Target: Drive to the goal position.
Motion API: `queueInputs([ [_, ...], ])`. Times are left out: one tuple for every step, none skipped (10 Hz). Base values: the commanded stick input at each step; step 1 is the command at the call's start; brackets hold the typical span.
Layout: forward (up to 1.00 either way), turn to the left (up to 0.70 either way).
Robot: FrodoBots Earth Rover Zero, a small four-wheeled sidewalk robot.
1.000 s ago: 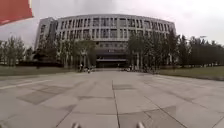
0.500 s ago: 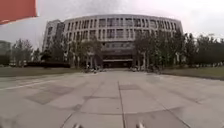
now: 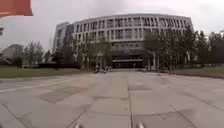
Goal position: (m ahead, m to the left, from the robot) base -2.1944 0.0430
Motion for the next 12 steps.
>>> queueInputs([
  [0.0,0.5],
  [0.0,0.5],
  [0.0,0.5],
  [0.0,0.5],
  [0.0,0.5],
  [0.0,0.5],
  [0.0,0.5],
  [0.0,0.5],
  [0.0,0.5],
  [0.0,0.5],
  [0.0,0.5],
  [0.0,0.5],
])
